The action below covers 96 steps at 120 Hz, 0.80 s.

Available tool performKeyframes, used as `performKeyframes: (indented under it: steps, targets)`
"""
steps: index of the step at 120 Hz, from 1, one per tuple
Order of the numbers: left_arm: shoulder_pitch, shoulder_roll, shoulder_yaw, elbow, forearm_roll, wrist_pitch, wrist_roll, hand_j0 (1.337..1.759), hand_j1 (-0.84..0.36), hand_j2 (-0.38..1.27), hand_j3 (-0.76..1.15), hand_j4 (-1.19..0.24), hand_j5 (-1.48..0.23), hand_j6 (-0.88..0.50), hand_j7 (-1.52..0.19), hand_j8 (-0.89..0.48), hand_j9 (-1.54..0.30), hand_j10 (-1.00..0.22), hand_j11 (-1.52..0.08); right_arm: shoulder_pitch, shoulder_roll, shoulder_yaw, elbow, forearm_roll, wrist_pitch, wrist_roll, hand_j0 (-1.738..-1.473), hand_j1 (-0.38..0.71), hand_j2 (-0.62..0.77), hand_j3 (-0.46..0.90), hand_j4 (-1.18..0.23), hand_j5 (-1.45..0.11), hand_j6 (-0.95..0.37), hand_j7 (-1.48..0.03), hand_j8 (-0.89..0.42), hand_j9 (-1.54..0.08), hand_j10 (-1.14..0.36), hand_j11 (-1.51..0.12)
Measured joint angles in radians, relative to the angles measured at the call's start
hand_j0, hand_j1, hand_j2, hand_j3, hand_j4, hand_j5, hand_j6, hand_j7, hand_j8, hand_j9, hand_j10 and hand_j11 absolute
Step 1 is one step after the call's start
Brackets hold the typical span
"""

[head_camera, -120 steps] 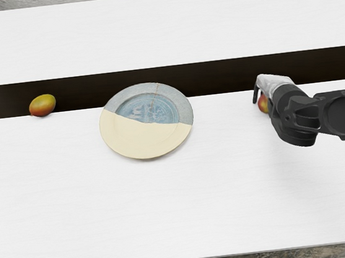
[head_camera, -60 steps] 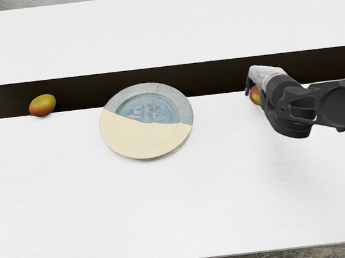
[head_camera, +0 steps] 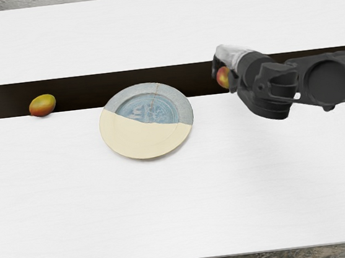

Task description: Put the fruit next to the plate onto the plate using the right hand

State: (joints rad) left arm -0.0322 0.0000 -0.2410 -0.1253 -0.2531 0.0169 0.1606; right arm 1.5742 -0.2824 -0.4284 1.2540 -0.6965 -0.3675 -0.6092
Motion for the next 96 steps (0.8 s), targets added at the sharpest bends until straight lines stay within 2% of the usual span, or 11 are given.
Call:
performKeyframes:
  steps: [21, 51, 60, 96]
  targets:
    - [0.000, 0.000, 0.000, 0.000, 0.000, 0.000, 0.000, 1.658, 0.35, 0.00, 0.00, 0.00, 0.00, 0.00, 0.00, 0.00, 0.00, 0.00, 0.00, 0.049, 0.073, 0.001, -0.006, 0.040, 0.008, 0.001, -1.656, 0.29, 0.24, 0.00, -0.68, -0.98, -0.43, -0.92, -0.38, -0.97, -0.64, -0.99]
    - [0.000, 0.000, 0.000, 0.000, 0.000, 0.000, 0.000, 1.658, 0.35, 0.00, 0.00, 0.00, 0.00, 0.00, 0.00, 0.00, 0.00, 0.00, 0.00, 0.059, 0.172, 0.005, -0.021, 0.064, 0.008, 0.001, -1.658, 0.29, 0.24, 0.00, -0.66, -1.00, -0.44, -0.92, -0.39, -0.99, -0.64, -1.01]
    - [0.000, 0.000, 0.000, 0.000, 0.000, 0.000, 0.000, 1.658, 0.35, 0.00, 0.00, 0.00, 0.00, 0.00, 0.00, 0.00, 0.00, 0.00, 0.00, 0.058, 0.193, 0.013, -0.029, 0.065, 0.008, 0.001, -1.657, 0.27, 0.19, 0.00, -0.67, -0.99, -0.46, -0.92, -0.40, -0.99, -0.65, -1.01]
    - [0.000, 0.000, 0.000, 0.000, 0.000, 0.000, 0.000, 1.658, 0.35, 0.00, 0.00, 0.00, 0.00, 0.00, 0.00, 0.00, 0.00, 0.00, 0.00, 0.054, 0.276, 0.028, -0.122, 0.062, 0.020, 0.001, -1.654, 0.22, 0.14, 0.00, -0.69, -0.96, -0.49, -0.92, -0.43, -0.98, -0.68, -1.00]
